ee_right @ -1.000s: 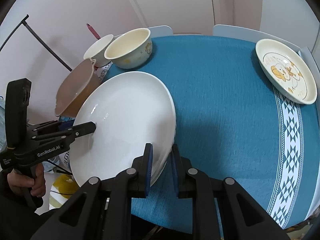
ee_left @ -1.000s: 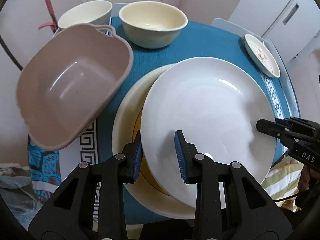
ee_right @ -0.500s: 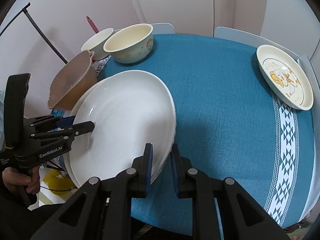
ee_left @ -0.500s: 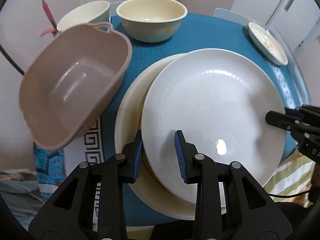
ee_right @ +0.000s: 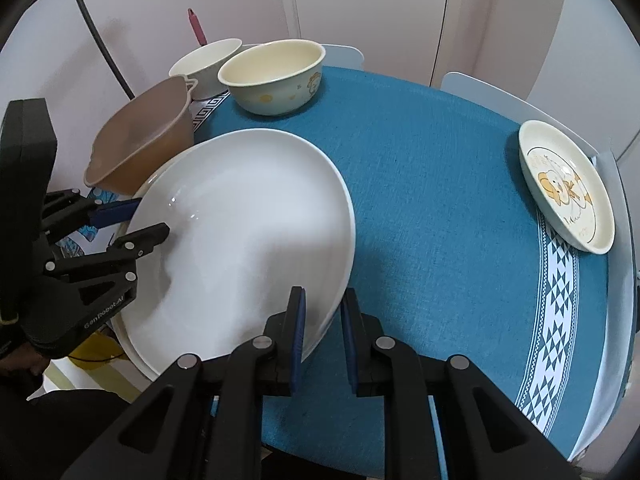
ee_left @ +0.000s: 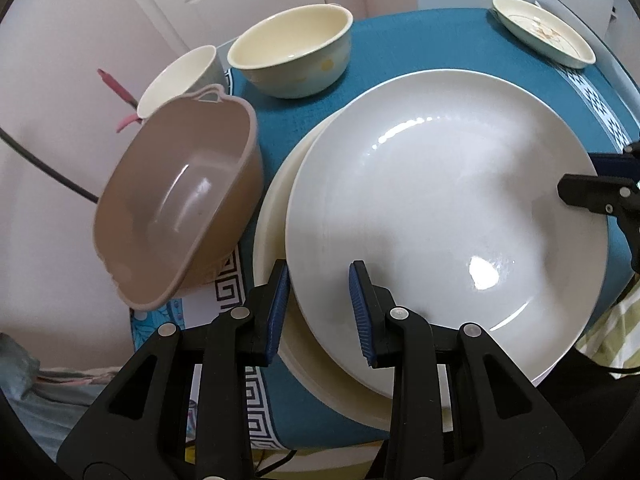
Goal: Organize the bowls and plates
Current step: 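Lift the white plate and lower it onto the yellow plate, then open both grippers and move them toward the small duck plate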
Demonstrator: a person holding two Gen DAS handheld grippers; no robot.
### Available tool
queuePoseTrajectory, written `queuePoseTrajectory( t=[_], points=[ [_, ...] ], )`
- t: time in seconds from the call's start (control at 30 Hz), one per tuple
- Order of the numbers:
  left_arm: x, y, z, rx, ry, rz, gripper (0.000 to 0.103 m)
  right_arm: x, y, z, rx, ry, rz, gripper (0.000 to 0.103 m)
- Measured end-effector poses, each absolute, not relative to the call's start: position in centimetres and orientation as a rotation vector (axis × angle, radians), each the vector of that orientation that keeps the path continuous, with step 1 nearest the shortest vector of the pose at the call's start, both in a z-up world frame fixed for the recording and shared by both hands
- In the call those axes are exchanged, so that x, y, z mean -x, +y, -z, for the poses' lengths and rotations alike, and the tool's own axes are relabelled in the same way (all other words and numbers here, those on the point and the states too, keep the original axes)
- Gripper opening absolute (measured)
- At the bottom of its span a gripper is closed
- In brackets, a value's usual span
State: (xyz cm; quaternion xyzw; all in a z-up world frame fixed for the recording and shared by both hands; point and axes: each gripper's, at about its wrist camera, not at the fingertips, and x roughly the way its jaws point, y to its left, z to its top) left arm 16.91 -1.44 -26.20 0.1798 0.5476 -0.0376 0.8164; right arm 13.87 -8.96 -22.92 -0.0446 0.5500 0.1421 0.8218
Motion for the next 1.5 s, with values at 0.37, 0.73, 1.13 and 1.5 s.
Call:
queuePoseTrajectory(
  t=[0.37,0.73,1.13,1.5],
  points=[
    [-16.4,-1.3,25.9,-0.459,1.159,0.063,0.028,-14.0,-8.0,23.0,0.17,1.169,-0.29,0.016],
    [-15.5,-1.4,26.0,-0.517,1.132,0.028,0.028,-13.8,-6.8,22.7,0.241,1.167,-0.289,0.016],
    [-16.2,-0.6,21.6,-0.396,1.112,0.081,0.028,-14.1,-10.4,20.0,-0.007,1.12,-0.276,0.016],
    [-21.3,-5.7,11.4,-0.195,0.872,0.39,0.103,-11.5,-18.8,11.6,-0.264,0.865,-0.059,0.103]
  ],
)
